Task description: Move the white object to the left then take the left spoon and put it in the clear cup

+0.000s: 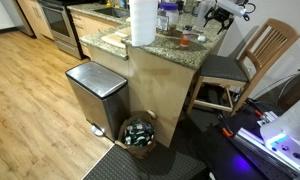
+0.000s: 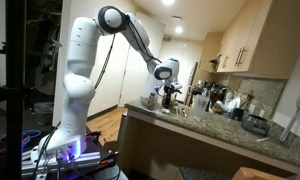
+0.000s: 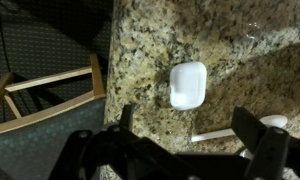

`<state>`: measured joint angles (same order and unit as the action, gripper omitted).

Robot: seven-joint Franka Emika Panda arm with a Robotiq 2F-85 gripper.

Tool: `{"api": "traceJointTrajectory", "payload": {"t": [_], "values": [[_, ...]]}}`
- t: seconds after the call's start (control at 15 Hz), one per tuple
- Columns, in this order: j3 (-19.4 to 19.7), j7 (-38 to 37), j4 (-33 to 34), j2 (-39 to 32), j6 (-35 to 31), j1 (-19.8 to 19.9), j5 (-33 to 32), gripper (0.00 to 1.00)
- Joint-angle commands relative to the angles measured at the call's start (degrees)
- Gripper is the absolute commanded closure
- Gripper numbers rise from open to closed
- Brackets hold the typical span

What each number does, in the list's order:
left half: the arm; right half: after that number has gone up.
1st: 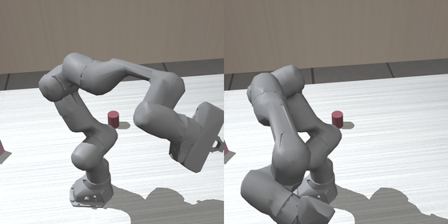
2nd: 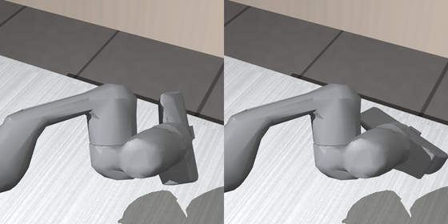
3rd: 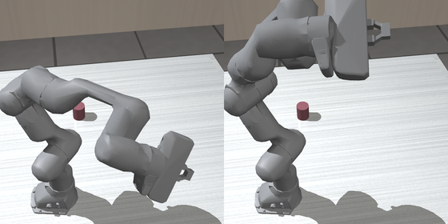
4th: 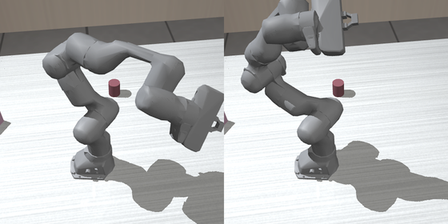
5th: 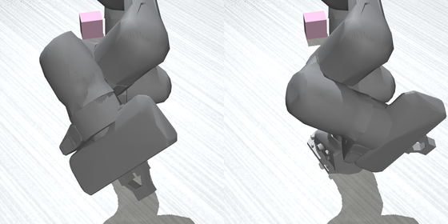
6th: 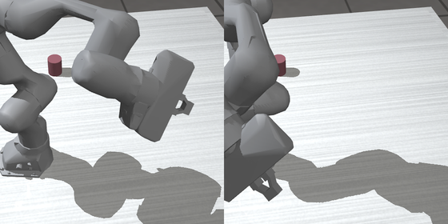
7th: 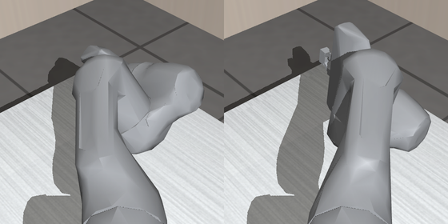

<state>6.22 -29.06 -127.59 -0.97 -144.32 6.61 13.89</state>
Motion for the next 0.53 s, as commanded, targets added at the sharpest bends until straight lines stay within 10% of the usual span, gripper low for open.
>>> {"api": "traceJointTrajectory", "payload": {"t": [0.0,0.47], "values": [[-0.59,2.80,-0.28,-2.72,-4.24,-0.80,3.62,0.00],[-0.76,2.56,-0.03,-6.09,-9.82,-2.11,5.08,0.00]]}}
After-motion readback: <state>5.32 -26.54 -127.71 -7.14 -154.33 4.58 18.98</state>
